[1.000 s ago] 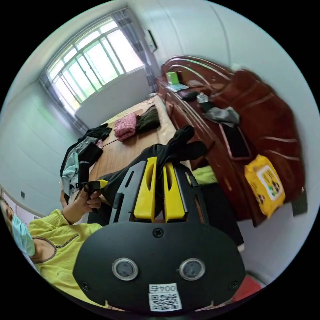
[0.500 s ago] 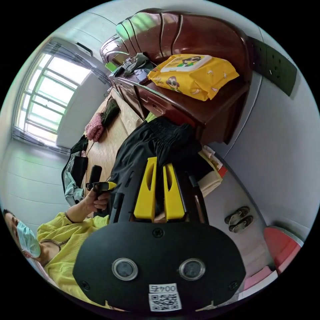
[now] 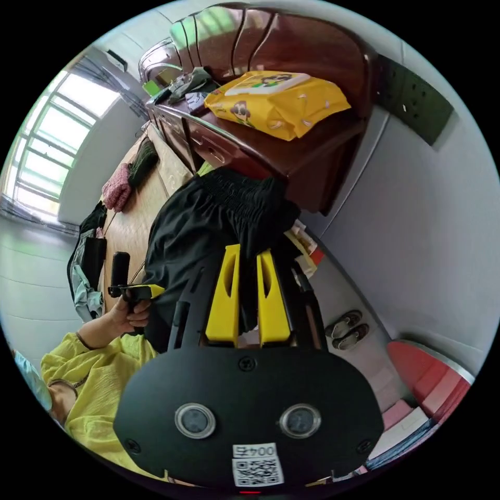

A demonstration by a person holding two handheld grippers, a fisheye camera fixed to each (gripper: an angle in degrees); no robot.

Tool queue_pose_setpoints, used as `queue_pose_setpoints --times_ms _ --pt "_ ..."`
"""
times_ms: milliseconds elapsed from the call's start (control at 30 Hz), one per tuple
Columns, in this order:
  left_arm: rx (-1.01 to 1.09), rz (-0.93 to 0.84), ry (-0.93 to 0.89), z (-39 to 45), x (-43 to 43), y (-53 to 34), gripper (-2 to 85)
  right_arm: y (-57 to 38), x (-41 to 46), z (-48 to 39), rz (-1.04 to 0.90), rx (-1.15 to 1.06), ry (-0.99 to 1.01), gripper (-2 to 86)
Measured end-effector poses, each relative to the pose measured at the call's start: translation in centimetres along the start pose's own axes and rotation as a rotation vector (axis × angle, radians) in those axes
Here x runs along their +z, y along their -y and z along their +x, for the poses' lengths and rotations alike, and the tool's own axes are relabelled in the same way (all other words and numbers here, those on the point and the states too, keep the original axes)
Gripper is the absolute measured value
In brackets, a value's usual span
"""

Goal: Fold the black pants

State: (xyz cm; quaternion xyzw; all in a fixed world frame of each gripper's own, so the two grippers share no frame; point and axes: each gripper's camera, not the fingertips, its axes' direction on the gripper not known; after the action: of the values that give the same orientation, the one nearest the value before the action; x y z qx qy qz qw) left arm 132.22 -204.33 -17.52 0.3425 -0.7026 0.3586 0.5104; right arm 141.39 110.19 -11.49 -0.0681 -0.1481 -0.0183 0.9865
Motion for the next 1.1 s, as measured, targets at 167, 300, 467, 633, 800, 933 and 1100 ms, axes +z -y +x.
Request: queue_pose_setpoints --times_ms 167,300,467,633,800,933,1100 --pt "0.068 0.042 0.033 0.6 1.1 -0.1 4.6 -7.2 -5.8 -3.9 0.261 -0.071 -0.090 14.2" --pt "0.045 0.049 0.020 0.9 1.8 0.0 4.6 -14.9 -6.0 -11.8 0.430 -0.343 -0.095 15.9" --pt "-0.008 0.050 -0.007 1.0 3.1 -0.6 4.6 -21.1 0.7 -20.3 0.366 -0.566 -0.336 17.9" --pt "-0.023 0.041 0.008 1.6 4.2 -1.4 4.7 -23.9 6.0 -26.3 0.390 -0.705 -0.643 16.3" --pt "-0.001 0.042 0.015 2.3 5.3 -2.6 5.8 -23.9 7.7 -27.4 0.401 -0.773 -0.795 4.5" --pt "0.072 0.090 0.039 2.9 5.3 -4.6 12.0 -22.8 5.6 -26.2 0.404 -0.723 -0.660 3.9" --pt "0.116 0.227 0.037 2.4 3.8 -7.8 15.4 -21.1 3.3 -23.7 0.418 -0.628 -0.516 3.9"
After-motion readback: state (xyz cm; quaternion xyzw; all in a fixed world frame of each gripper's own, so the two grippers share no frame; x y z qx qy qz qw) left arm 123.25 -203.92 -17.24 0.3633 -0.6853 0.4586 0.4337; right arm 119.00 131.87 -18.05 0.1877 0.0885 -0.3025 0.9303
